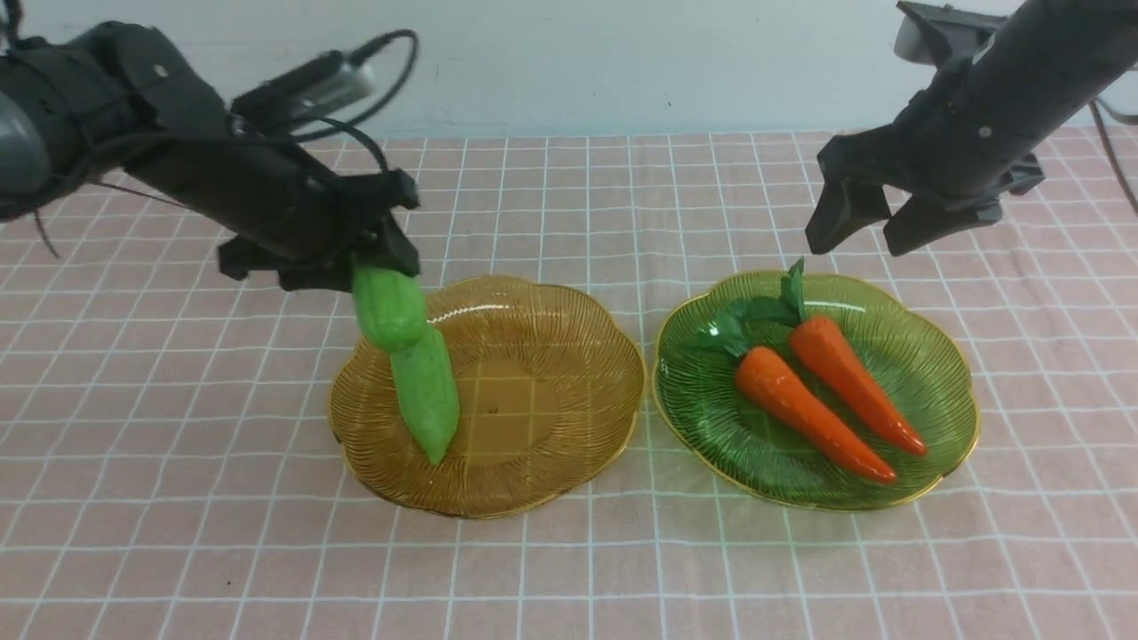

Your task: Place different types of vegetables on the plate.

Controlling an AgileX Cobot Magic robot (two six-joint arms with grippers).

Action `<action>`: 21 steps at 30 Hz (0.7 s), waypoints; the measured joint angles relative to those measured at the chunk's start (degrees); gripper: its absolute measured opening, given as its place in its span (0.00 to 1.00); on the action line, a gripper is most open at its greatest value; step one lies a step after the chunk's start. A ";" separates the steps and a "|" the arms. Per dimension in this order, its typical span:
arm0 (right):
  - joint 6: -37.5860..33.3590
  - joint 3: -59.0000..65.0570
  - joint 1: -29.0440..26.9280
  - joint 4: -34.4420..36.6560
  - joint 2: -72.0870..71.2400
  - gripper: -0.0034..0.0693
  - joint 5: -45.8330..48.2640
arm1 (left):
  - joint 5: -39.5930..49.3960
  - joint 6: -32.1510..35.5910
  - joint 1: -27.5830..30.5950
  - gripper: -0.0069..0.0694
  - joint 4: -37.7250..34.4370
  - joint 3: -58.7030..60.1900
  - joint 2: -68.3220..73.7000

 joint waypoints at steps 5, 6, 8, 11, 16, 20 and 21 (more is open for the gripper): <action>0.00 0.12 0.00 -1.60 -5.43 0.22 0.01 | -2.63 1.25 -3.71 0.60 -0.11 0.00 2.51; 0.00 0.21 0.00 -2.02 -6.77 0.17 0.01 | -2.93 1.49 -4.00 0.61 -0.11 0.00 2.82; 0.00 1.08 0.00 -3.23 -10.95 0.10 0.07 | -4.06 2.18 -4.44 0.64 -0.19 0.00 3.53; 0.00 3.06 0.00 -5.22 -16.71 0.05 0.07 | -5.29 2.60 -4.62 0.68 -0.24 0.00 4.59; 1.34 10.61 0.00 -10.76 -33.68 0.03 0.49 | -5.53 2.60 -4.62 0.70 -0.24 0.00 4.83; 3.54 19.35 0.00 -15.13 -47.07 0.03 0.90 | -5.47 2.61 -4.62 0.70 -0.24 0.00 4.83; 4.28 21.03 0.00 -15.95 -50.37 0.03 0.90 | -5.35 2.66 -4.62 0.70 -0.24 0.00 4.85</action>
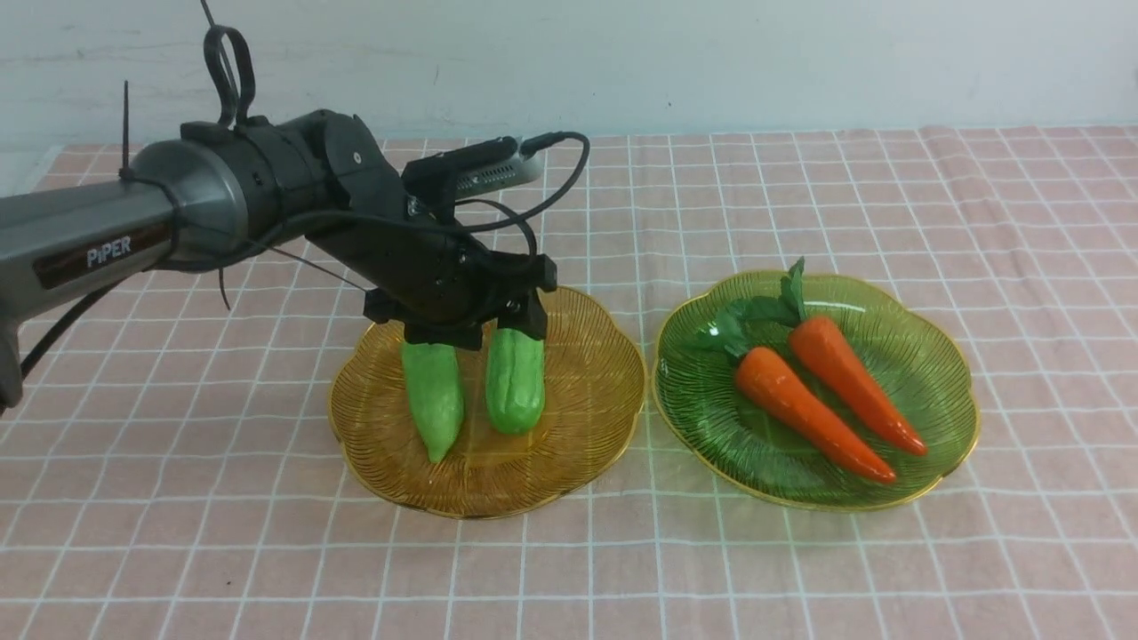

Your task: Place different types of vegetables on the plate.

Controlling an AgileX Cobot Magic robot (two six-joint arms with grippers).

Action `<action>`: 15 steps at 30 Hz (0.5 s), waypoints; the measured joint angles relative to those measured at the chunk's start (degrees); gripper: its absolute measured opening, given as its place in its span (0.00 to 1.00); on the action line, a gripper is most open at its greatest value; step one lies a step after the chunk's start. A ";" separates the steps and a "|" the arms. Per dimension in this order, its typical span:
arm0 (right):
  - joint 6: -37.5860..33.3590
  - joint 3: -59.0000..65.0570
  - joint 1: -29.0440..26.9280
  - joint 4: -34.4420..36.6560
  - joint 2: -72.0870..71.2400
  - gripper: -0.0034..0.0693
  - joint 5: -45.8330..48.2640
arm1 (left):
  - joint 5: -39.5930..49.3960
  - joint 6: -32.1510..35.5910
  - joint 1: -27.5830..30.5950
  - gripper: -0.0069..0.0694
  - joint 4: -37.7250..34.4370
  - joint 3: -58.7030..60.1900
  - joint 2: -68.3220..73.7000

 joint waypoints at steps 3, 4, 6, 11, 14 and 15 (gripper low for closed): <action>0.84 5.64 0.00 -1.37 -7.90 0.03 -1.94 | 0.06 0.00 0.00 0.70 0.00 0.00 0.00; 1.06 9.20 0.00 -1.77 -12.50 0.03 -4.02 | 0.08 0.00 0.00 0.70 0.00 0.00 0.00; 1.31 15.45 0.00 -2.07 -19.40 0.03 -10.13 | 0.29 0.00 0.00 0.70 0.00 0.00 0.00; 1.31 32.73 0.00 -2.07 -37.94 0.03 -30.85 | 1.09 0.00 0.00 0.65 0.00 0.00 0.00; 0.90 44.94 0.00 -2.07 -49.81 0.03 -47.72 | 1.21 0.00 0.00 0.52 0.00 0.00 0.00; 0.84 47.92 0.00 -2.07 -52.18 0.03 -50.46 | 1.31 0.00 0.00 0.47 0.00 0.00 0.00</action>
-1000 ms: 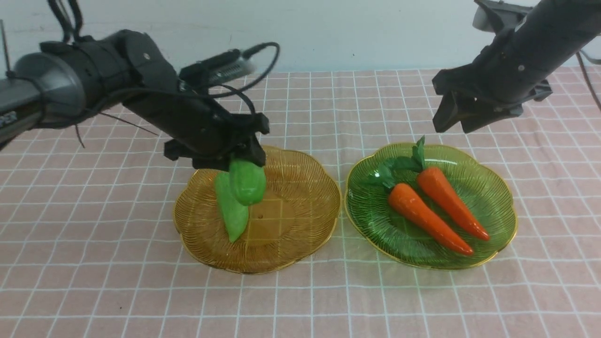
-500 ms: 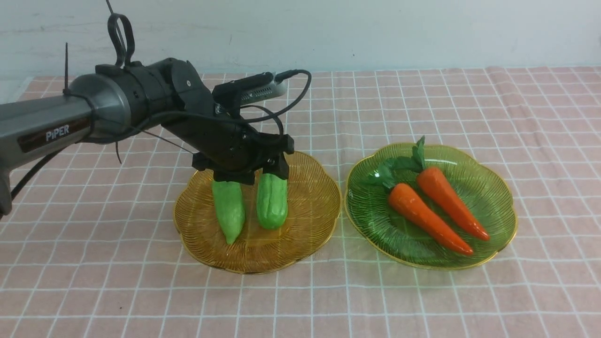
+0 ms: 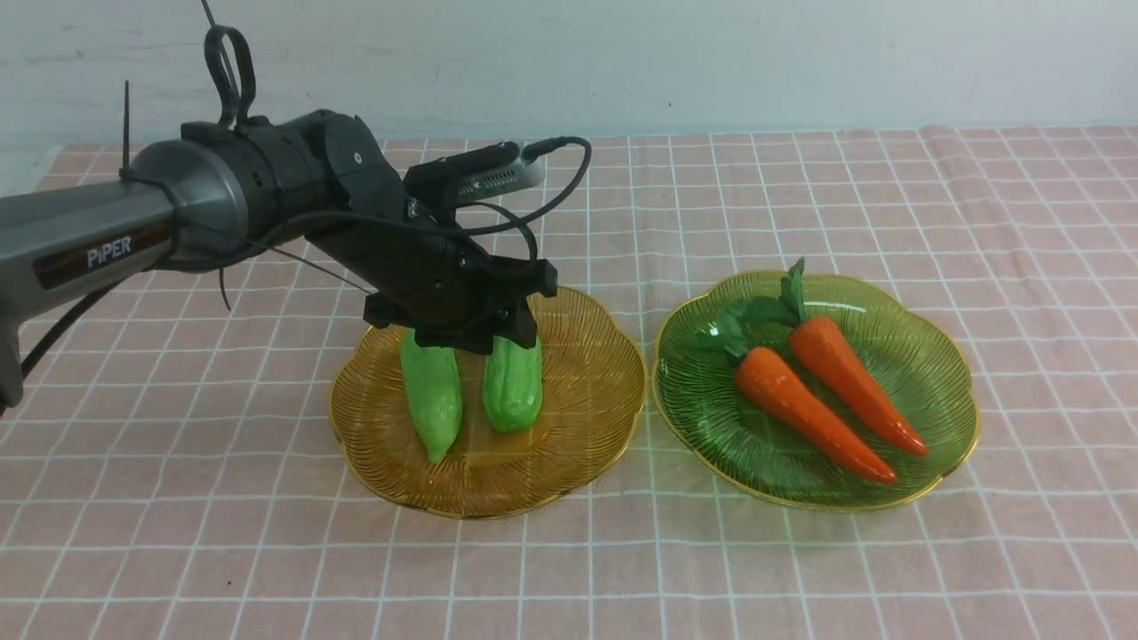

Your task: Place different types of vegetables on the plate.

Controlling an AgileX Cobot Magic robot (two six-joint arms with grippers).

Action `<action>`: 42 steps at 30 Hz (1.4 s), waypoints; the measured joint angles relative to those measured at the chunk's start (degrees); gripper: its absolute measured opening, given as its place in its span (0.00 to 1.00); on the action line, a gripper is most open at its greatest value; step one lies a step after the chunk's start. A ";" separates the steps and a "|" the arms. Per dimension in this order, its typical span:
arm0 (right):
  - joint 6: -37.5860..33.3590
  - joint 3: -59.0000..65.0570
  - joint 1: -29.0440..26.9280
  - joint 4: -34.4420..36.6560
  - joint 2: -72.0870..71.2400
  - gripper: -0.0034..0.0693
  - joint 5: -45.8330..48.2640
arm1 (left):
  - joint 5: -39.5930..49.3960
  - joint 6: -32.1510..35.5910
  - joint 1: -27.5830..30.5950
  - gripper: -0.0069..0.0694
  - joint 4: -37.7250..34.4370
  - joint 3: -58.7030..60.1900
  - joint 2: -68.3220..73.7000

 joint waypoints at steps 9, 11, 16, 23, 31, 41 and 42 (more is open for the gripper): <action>0.00 8.69 0.00 0.00 -2.61 0.03 -9.26 | 2.86 2.80 0.00 0.09 2.08 0.05 -4.48; 0.00 8.81 0.00 0.00 -1.73 0.03 -9.12 | 3.29 2.99 0.00 0.09 2.92 0.05 -6.44; 0.00 8.81 0.00 0.00 -1.31 0.03 -8.53 | 7.93 3.54 0.00 0.09 8.53 0.05 -14.04; -0.06 8.81 0.00 0.00 -1.31 0.03 -8.39 | 11.83 3.58 0.00 0.09 13.33 0.05 -19.34; -0.06 12.36 -0.42 0.00 -1.98 0.03 -8.80 | 15.42 3.58 0.00 0.09 15.56 0.05 -24.36; -0.06 29.08 -7.35 0.00 -5.56 0.03 -4.21 | 23.99 3.58 0.00 0.09 16.13 0.05 -26.27; -0.06 30.03 -7.52 0.00 -5.56 0.03 -3.15 | 24.52 3.58 0.00 0.09 16.55 0.05 -27.15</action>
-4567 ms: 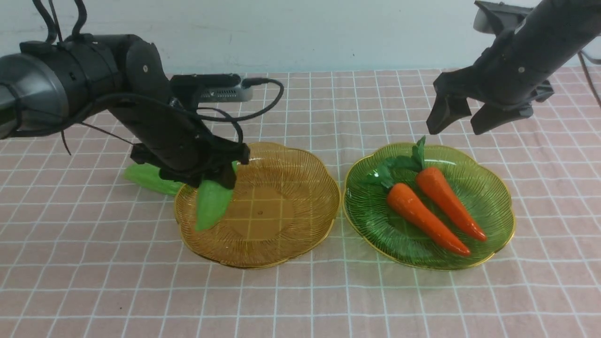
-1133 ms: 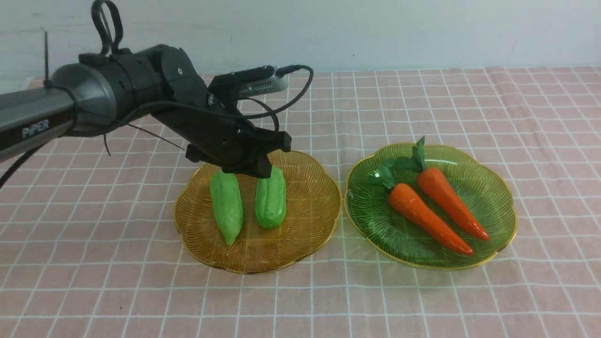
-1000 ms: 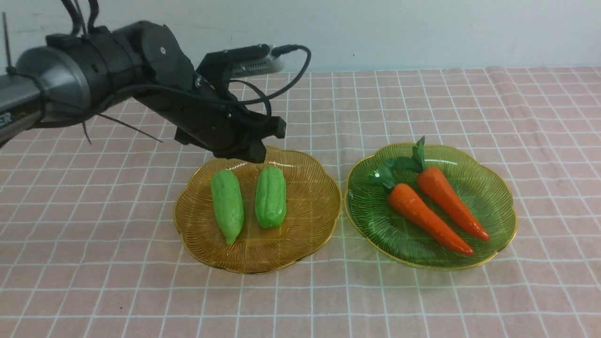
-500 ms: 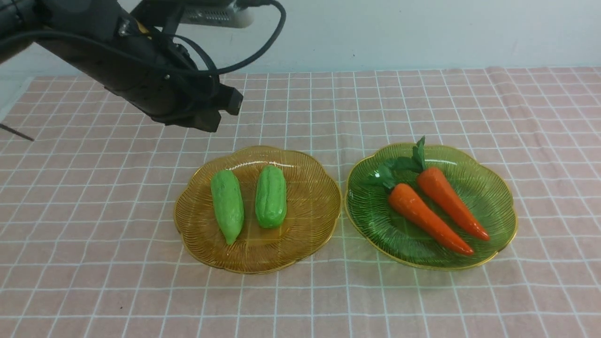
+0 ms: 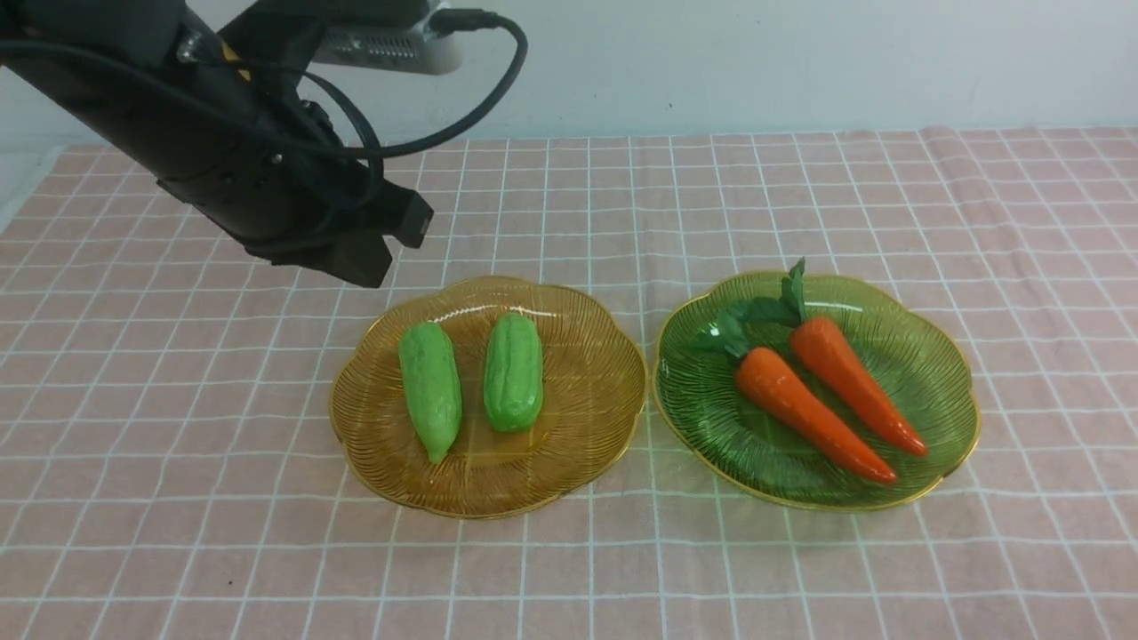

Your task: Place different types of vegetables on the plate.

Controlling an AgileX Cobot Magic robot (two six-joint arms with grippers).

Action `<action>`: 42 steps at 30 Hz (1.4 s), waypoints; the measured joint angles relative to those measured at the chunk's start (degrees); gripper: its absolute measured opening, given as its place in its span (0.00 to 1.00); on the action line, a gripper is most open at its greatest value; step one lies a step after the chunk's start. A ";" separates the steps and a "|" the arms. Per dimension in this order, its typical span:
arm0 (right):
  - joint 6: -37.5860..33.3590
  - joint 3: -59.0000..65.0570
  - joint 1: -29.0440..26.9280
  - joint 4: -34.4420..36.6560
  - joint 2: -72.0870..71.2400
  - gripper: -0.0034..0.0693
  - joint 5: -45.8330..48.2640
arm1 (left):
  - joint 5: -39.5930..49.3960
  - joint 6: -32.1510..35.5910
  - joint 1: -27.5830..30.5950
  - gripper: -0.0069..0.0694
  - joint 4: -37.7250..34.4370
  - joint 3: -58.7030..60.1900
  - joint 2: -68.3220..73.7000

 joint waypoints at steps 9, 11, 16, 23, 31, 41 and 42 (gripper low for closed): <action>0.00 2.35 -0.06 0.00 0.00 0.03 3.26 | 5.89 -0.58 0.00 0.09 2.99 0.55 -9.56; 0.00 2.35 -0.06 0.00 0.00 0.03 3.26 | 6.41 -1.09 0.00 0.09 3.45 1.26 -12.03; 0.00 2.35 -0.06 0.00 0.00 0.03 3.32 | 6.65 -2.23 0.00 0.09 7.65 8.85 -23.90; 0.00 2.35 -0.06 0.00 0.00 0.03 3.32 | -2.85 -5.50 0.00 0.09 9.48 32.57 -50.03; 0.00 2.35 -0.06 0.00 0.00 0.03 3.32 | -37.89 -7.43 0.00 0.09 8.86 61.47 -74.26; -0.13 2.35 -0.06 0.00 0.00 0.03 3.32 | -40.99 -7.62 0.00 0.09 8.80 72.86 -82.31; -0.13 2.35 -0.06 0.00 0.00 0.03 3.32 | -40.99 -7.62 0.00 0.09 8.80 73.38 -82.31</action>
